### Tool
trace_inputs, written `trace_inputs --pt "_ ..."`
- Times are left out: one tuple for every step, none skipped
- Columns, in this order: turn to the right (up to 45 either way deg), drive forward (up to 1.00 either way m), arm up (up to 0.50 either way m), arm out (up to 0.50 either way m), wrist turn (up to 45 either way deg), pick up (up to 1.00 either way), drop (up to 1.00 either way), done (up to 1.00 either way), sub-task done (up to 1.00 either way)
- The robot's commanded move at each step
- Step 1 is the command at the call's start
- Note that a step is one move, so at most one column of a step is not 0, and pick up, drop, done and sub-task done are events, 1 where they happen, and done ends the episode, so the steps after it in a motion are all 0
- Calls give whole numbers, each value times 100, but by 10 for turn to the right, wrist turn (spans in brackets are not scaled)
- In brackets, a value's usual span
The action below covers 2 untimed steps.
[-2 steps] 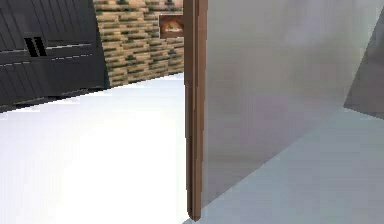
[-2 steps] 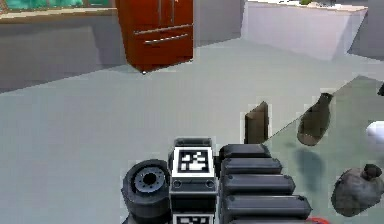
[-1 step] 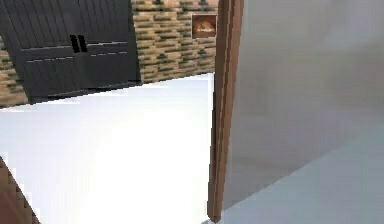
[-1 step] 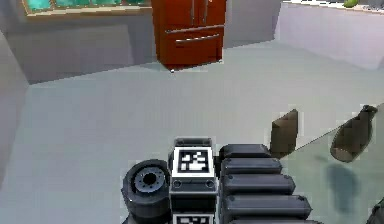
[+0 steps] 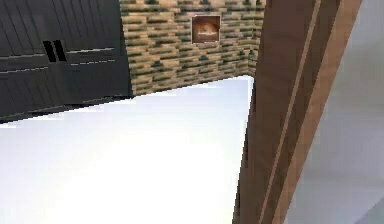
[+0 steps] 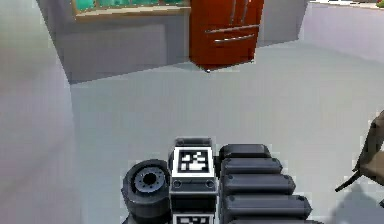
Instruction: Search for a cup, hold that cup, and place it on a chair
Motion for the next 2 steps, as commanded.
trace_inputs --pt "-450 0 0 0 0 0 0 0 0" --pt "-150 0 0 0 0 0 0 0 0"
